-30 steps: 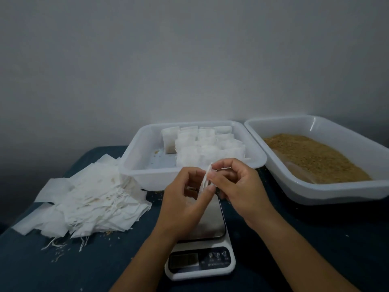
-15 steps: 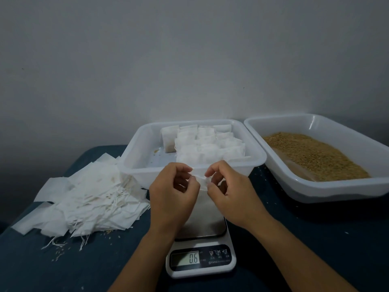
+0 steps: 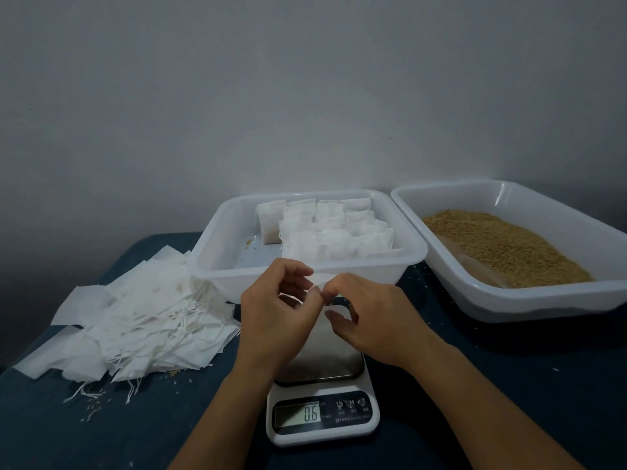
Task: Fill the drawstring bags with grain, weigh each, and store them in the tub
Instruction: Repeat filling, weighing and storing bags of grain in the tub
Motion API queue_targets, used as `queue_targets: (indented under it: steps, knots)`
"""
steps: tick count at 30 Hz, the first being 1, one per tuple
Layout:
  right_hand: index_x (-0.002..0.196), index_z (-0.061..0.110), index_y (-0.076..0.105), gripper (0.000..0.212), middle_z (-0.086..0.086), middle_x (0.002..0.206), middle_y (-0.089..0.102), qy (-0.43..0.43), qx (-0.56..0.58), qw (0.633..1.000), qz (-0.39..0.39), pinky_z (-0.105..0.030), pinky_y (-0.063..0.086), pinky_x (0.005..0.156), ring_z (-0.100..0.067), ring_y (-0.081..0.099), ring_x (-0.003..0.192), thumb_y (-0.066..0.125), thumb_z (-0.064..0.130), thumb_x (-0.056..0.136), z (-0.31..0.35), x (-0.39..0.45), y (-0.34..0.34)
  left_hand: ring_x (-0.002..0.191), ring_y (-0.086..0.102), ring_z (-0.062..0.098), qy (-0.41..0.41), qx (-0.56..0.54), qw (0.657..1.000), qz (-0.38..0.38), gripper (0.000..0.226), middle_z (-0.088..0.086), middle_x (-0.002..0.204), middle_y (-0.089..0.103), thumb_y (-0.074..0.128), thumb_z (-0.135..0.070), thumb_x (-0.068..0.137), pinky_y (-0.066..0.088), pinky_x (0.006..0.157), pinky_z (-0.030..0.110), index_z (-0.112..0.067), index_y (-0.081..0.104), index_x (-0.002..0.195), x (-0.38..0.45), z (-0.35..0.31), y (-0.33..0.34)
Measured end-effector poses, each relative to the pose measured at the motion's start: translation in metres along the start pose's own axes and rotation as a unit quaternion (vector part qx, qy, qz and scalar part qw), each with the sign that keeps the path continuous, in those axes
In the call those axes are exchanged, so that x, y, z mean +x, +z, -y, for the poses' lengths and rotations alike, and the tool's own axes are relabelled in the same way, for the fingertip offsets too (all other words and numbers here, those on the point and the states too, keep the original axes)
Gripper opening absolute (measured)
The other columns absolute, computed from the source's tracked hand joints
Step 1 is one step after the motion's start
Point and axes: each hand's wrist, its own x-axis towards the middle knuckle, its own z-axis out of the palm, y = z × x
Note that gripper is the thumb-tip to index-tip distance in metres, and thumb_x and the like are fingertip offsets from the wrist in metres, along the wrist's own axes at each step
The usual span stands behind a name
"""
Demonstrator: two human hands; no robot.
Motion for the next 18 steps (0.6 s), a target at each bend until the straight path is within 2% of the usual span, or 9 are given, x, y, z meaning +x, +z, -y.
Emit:
queue_targets:
  steps: [3, 5, 8, 9, 11, 13, 15, 18]
  knots:
    - [0.110, 0.022, 0.072, 0.018, 0.010, 0.101, 0.071, 0.002, 0.005, 1.000, 0.019, -0.023, 0.050, 0.064, 0.003, 0.046, 0.073, 0.075, 0.025, 0.093, 0.000, 0.002, -0.001, 0.082, 0.071, 0.014, -0.021, -0.039, 0.999, 0.030, 0.029, -0.012, 0.089, 0.071, 0.078, -0.018, 0.080, 0.055, 0.066, 0.021, -0.037, 0.066, 0.099, 0.002, -0.002, -0.001]
    - [0.108, 0.023, 0.075, 0.015, 0.011, 0.097, 0.068, 0.011, 0.030, 0.999, 0.023, -0.026, 0.053, 0.067, -0.002, 0.055, 0.075, 0.073, 0.026, 0.094, 0.000, 0.003, -0.005, 0.096, 0.070, 0.014, -0.049, -0.091, 0.993, 0.065, 0.027, -0.012, 0.102, 0.071, 0.075, -0.030, 0.081, 0.058, 0.078, 0.029, -0.039, 0.066, 0.105, 0.003, -0.002, -0.004]
    - [0.097, 0.028, 0.069, 0.006, 0.015, 0.084, 0.063, 0.029, 0.124, 0.991, 0.035, -0.027, 0.050, 0.064, -0.009, 0.060, 0.071, 0.069, 0.022, 0.096, 0.002, 0.003, -0.014, 0.128, 0.061, 0.013, -0.074, -0.134, 0.970, 0.187, 0.047, -0.012, 0.131, 0.066, 0.078, -0.046, 0.081, 0.053, 0.102, 0.039, -0.042, 0.061, 0.126, 0.005, 0.000, -0.013]
    - [0.093, 0.033, 0.063, 0.015, 0.015, 0.078, 0.061, 0.040, 0.154, 0.986, 0.044, -0.027, 0.047, 0.059, -0.010, 0.057, 0.065, 0.066, 0.020, 0.099, 0.003, 0.003, -0.016, 0.132, 0.059, 0.014, -0.082, -0.140, 0.959, 0.231, 0.054, -0.011, 0.137, 0.065, 0.079, -0.047, 0.082, 0.050, 0.106, 0.041, -0.042, 0.059, 0.132, 0.006, 0.000, -0.015]
    - [0.092, 0.040, 0.056, 0.023, 0.008, 0.072, 0.061, 0.065, 0.203, 0.975, 0.065, -0.035, 0.047, 0.054, -0.015, 0.057, 0.057, 0.060, 0.020, 0.103, 0.006, 0.002, -0.021, 0.133, 0.059, 0.019, -0.100, -0.157, 0.934, 0.304, 0.063, -0.005, 0.140, 0.064, 0.080, -0.041, 0.085, 0.049, 0.109, 0.044, -0.037, 0.054, 0.142, 0.006, 0.000, -0.018]
    - [0.104, 0.031, 0.060, 0.011, 0.000, 0.070, 0.063, 0.078, 0.230, 0.967, 0.083, -0.045, 0.051, 0.054, -0.019, 0.060, 0.053, 0.057, 0.020, 0.105, 0.007, 0.001, -0.025, 0.131, 0.061, 0.022, -0.114, -0.156, 0.921, 0.338, 0.062, -0.001, 0.136, 0.067, 0.079, -0.034, 0.087, 0.052, 0.108, 0.043, -0.034, 0.054, 0.143, 0.007, -0.001, -0.020]
    - [0.114, 0.022, 0.063, 0.011, -0.002, 0.069, 0.065, 0.078, 0.241, 0.963, 0.093, -0.044, 0.054, 0.054, -0.019, 0.062, 0.052, 0.056, 0.018, 0.107, 0.009, 0.001, -0.027, 0.126, 0.064, 0.023, -0.141, -0.169, 0.905, 0.365, 0.055, 0.002, 0.130, 0.069, 0.076, -0.028, 0.088, 0.055, 0.104, 0.047, -0.036, 0.058, 0.139, 0.007, -0.003, -0.023]
    - [0.115, 0.023, 0.066, 0.013, 0.009, 0.072, 0.068, 0.061, 0.250, 0.961, 0.103, -0.035, 0.055, 0.055, -0.015, 0.063, 0.054, 0.058, 0.017, 0.106, 0.013, 0.001, -0.032, 0.114, 0.067, 0.026, -0.180, -0.185, 0.885, 0.387, 0.051, 0.009, 0.122, 0.069, 0.073, -0.031, 0.082, 0.056, 0.097, 0.049, -0.033, 0.063, 0.132, 0.008, -0.005, -0.026]
